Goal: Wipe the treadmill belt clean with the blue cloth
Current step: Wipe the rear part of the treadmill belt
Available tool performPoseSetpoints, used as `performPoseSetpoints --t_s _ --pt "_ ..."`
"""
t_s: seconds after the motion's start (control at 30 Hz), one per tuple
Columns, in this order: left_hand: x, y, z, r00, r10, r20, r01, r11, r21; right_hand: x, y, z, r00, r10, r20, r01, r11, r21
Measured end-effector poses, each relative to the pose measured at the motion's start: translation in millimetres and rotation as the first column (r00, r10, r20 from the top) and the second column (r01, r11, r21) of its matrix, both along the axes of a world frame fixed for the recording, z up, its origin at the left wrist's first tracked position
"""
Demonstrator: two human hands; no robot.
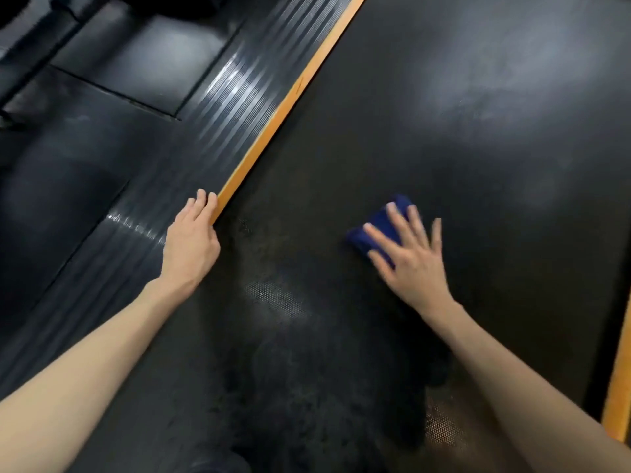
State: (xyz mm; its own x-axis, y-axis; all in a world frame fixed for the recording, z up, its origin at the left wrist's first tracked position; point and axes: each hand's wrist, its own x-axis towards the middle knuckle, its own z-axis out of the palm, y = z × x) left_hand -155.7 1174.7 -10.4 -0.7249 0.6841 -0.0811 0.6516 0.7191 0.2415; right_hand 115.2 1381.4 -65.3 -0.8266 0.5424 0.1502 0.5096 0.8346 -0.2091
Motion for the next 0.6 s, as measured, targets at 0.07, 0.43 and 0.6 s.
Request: performPoseSetpoints --t_s 0.07,0.43,0.6 --pt "-12.0 -5.3 -2.0 0.999 -0.010 0.033 0.010 1.000 0.028 -15.1 1.2 0.8 0.977 -0.186 -0.102 0.173 0.977 -0.122" --pt "-24.4 -14.6 -8.2 0.991 -0.074 0.114 0.066 0.995 0.072 -100.4 -104.5 1.0 0.770 0.637 -0.039 -0.633 0.771 0.069" --pt "-25.8 -11.9 4.1 0.972 -0.058 0.226 0.052 0.998 0.033 -147.7 3.7 8.2 0.990 -0.038 -0.133 0.036 0.999 -0.018"
